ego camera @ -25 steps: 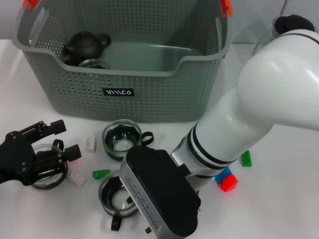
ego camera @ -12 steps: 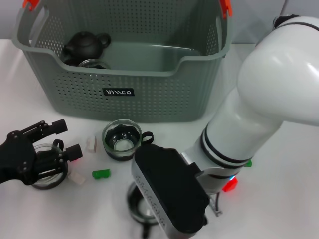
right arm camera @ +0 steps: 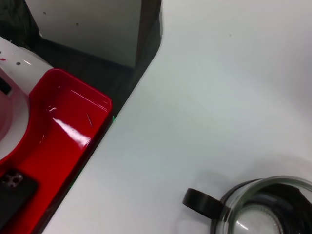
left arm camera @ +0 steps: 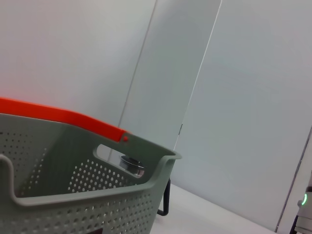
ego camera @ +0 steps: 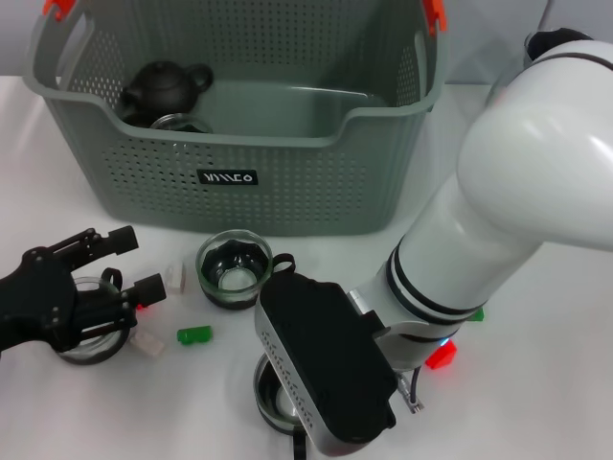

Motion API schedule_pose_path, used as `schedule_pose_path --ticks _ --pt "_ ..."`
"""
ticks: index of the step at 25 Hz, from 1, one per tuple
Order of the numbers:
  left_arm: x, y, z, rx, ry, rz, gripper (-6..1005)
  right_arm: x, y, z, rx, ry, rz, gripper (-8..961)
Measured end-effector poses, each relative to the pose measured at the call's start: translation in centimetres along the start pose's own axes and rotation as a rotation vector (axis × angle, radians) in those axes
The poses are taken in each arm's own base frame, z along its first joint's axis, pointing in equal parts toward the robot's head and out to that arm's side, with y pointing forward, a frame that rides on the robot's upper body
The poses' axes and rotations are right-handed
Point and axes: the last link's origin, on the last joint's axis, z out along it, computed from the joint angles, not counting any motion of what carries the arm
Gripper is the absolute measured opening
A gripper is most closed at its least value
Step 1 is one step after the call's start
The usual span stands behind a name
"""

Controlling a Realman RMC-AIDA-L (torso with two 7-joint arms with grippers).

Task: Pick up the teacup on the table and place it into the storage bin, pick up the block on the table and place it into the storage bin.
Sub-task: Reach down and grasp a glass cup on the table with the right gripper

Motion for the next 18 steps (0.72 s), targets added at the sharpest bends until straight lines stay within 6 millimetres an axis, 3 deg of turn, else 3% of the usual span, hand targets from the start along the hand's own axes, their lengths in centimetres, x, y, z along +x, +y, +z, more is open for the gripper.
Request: schedule_pose_path --ticks 15,18 --pt "0.0 0.0 -0.2 0.004 0.001 -0.001 842 -0.1 -0.2 0.9 0.031 -0.002 0.025 525" --pt "0.0 0.0 -0.2 0.004 0.002 -0.001 842 -0.3 -0.5 0.5 0.04 -0.013 0.047 395"
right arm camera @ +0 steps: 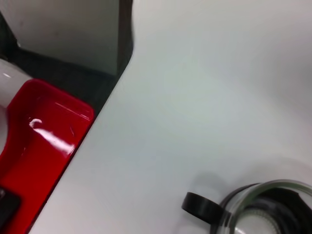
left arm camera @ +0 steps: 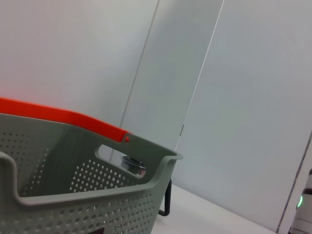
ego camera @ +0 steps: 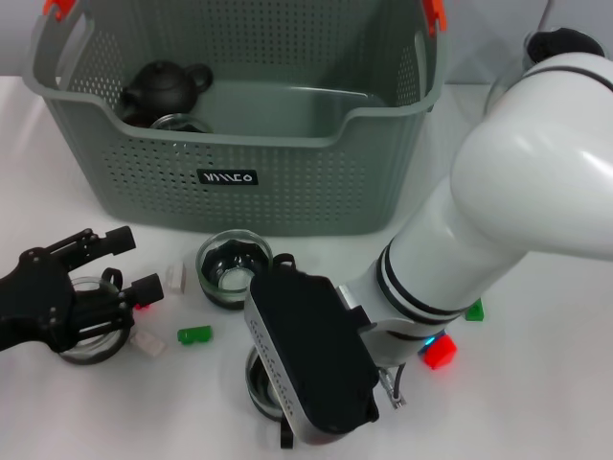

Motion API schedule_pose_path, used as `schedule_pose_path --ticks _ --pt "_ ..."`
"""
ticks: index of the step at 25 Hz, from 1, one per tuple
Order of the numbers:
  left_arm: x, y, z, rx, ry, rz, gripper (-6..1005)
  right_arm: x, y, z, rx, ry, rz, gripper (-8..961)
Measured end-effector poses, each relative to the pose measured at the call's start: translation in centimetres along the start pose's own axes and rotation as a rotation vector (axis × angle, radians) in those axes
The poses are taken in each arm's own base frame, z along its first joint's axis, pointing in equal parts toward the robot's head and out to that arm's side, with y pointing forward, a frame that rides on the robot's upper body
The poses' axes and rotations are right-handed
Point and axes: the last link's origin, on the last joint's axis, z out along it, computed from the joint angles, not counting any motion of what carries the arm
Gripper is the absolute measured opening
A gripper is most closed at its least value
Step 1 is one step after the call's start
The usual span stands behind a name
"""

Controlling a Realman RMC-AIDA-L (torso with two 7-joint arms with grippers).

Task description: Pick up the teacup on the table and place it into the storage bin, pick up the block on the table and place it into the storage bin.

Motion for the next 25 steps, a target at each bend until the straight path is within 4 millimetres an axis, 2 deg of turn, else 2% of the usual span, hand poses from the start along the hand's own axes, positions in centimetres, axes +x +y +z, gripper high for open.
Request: schedule_pose_path --ticks 2,11,15,20,25 --pt "0.0 0.0 0.1 -0.003 -0.002 -0.001 842 0.0 0.0 0.0 0.0 -0.001 0.003 309" --pt "0.0 0.1 0.2 -0.005 0.001 -0.002 842 0.2 0.0 -0.5 -0.009 -0.015 0.041 148" --pt "0.0 0.1 0.2 -0.006 0.002 -0.002 841 0.1 -0.2 -1.8 -0.008 -0.047 0.07 95" --pt "-0.1 0.1 0.1 -0.002 0.003 -0.003 842 1.1 -0.5 -6.0 -0.023 -0.2 0.174 62" --pt "-0.1 0.0 0.0 0.003 0.003 0.002 842 4.1 -0.4 -12.1 0.038 -0.52 0.264 69"
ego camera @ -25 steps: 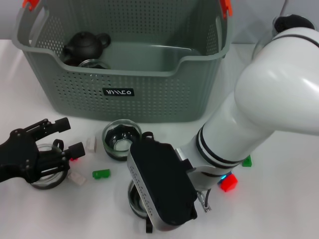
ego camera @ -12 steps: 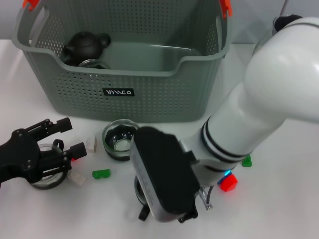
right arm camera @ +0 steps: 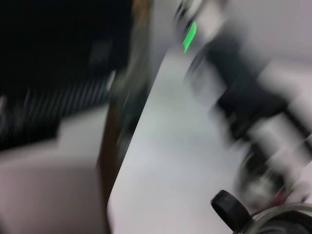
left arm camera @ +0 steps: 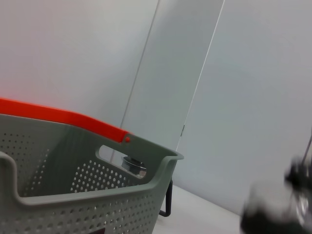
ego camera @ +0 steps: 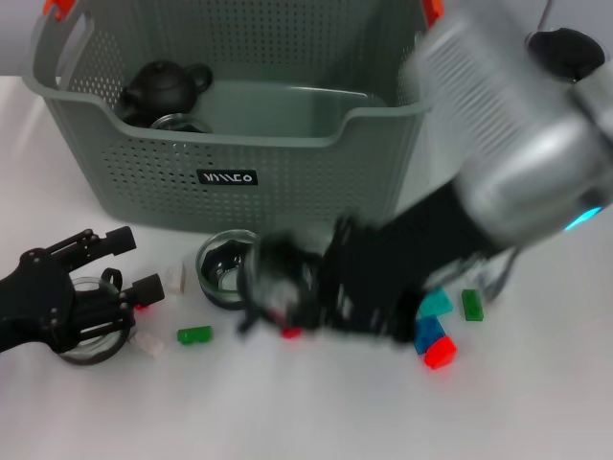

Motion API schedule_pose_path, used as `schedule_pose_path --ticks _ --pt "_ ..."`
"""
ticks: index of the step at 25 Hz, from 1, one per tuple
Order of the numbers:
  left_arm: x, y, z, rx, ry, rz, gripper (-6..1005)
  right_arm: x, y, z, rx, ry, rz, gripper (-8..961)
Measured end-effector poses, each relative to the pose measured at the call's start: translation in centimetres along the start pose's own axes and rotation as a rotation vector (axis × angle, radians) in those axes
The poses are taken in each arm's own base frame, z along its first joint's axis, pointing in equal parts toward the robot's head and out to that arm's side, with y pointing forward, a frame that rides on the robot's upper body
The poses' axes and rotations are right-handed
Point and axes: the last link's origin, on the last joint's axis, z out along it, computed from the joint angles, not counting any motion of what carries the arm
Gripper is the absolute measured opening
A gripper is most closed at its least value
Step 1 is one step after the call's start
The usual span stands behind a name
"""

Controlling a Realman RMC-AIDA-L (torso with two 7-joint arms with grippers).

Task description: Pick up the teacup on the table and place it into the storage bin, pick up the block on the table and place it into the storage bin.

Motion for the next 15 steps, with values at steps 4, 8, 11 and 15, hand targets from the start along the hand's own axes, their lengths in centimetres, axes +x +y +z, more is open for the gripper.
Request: schedule_pose_path --ticks 4,8,11,15 --pt "0.1 -0.2 0.2 0.002 -0.002 0.003 841 0.7 -0.2 -4.6 0.095 -0.231 0.046 75" --pt "0.1 -0.3 0.4 -0.001 -0.001 0.001 841 1.4 -0.2 -7.3 0.224 -0.352 0.063 81" --pt "0.4 -0.5 0.7 -0.004 -0.002 0.003 841 1.0 -1.2 -8.3 0.329 -0.397 0.113 86" --pt "0.5 -0.6 0.8 -0.01 -0.003 0.006 842 -0.6 -3.8 -9.6 0.448 -0.433 0.233 92"
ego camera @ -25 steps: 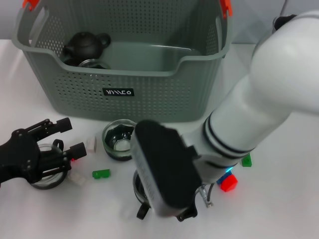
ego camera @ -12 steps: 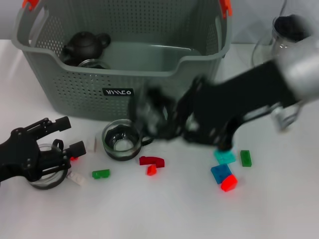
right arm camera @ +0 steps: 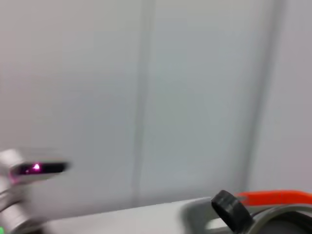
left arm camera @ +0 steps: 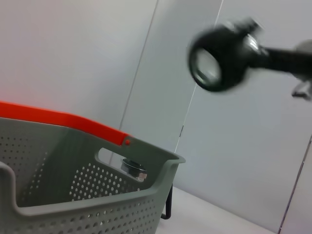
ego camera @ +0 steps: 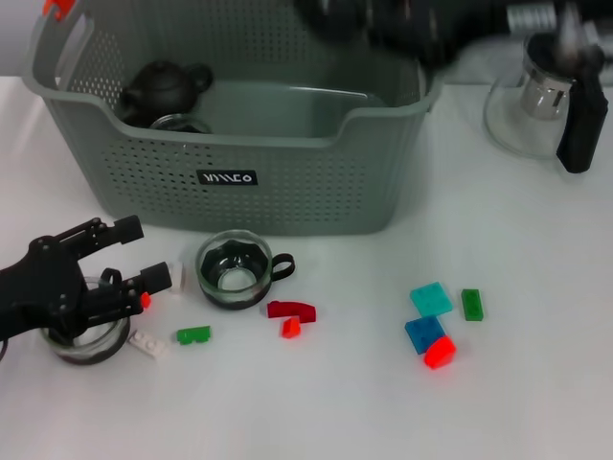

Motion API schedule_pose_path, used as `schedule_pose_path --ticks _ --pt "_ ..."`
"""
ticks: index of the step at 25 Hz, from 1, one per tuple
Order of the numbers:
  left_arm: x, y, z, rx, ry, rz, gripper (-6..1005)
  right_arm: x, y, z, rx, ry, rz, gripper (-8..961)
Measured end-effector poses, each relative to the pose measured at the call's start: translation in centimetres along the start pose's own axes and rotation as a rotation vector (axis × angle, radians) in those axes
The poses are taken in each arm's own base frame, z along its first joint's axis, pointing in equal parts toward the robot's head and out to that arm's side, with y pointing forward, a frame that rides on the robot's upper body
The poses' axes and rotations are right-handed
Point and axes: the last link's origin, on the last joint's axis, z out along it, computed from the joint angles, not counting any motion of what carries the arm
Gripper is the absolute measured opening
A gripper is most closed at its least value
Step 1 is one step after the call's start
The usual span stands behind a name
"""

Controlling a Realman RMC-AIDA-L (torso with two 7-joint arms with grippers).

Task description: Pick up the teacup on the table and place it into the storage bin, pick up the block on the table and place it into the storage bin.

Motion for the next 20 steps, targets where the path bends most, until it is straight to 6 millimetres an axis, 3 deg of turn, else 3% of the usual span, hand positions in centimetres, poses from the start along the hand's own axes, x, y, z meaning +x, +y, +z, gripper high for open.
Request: schedule_pose_path --ticks 6,9,14,20 --pt "0.1 0.0 0.0 -0.004 0.001 0.001 842 -4.9 -3.5 2.9 0.177 0.155 0.045 101" --pt "0.0 0.0 0.1 -0.005 0.003 -0.002 842 -5.7 -4.6 5.7 0.253 0.301 0.008 106" --pt "0.0 0.0 0.4 -0.01 0.007 -0.005 841 -4.2 -6.1 11.2 0.305 0.504 -0.011 113" --pt "-0.1 0.0 0.5 -0.007 0.005 -0.012 841 -0.9 -7.3 15.0 0.327 0.605 -0.012 122"
